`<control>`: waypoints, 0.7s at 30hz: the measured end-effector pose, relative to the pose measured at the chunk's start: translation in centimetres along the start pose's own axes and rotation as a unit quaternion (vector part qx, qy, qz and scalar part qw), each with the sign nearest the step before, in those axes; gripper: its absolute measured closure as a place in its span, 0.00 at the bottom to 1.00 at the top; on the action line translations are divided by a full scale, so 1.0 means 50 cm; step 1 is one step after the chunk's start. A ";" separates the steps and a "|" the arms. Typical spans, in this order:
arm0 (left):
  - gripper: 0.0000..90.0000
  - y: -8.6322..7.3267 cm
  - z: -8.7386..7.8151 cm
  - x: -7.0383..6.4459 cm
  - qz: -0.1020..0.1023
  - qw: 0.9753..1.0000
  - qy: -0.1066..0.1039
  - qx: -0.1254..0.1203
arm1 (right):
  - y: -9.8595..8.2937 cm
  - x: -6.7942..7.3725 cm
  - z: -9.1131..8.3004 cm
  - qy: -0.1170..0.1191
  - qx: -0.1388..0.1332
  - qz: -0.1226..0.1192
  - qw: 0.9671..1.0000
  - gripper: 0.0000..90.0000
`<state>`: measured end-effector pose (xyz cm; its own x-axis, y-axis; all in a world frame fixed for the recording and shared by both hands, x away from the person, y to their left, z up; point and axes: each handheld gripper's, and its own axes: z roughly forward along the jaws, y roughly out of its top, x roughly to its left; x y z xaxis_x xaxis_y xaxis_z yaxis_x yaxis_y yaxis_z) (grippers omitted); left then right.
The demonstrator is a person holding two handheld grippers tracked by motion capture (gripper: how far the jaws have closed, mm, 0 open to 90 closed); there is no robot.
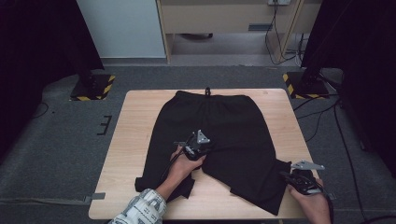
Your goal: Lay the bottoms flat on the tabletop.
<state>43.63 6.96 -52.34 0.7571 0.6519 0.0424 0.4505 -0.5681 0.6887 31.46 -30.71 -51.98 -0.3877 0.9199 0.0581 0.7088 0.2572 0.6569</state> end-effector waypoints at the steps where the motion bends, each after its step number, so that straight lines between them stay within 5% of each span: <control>1: 0.89 0.001 -0.001 0.000 -0.003 1.000 0.004 -0.001 | -0.006 0.002 -0.008 -0.001 0.007 -0.003 1.000 0.99; 9: 0.91 0.000 -0.002 0.015 -0.029 0.999 0.008 -0.016 | -0.080 0.007 -0.087 0.010 0.036 -0.011 0.999 0.99; 12: 0.81 0.002 -0.007 0.010 -0.021 0.999 0.010 -0.024 | -0.089 0.007 -0.095 0.018 0.014 -0.026 0.999 0.86; 15: 0.68 0.009 -0.024 0.000 -0.012 0.999 0.010 -0.046 | -0.067 0.008 -0.089 0.027 -0.038 -0.019 0.999 0.70; 21: 0.55 0.013 -0.058 -0.035 0.010 0.998 -0.008 -0.059 | 0.003 0.005 -0.031 0.041 -0.051 -0.007 0.998 0.58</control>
<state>41.21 6.91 -49.87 0.7734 0.6323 0.0448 0.3777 -0.5164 0.7686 30.55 -30.92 -50.68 -0.4466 0.8884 0.1067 0.6404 0.2341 0.7315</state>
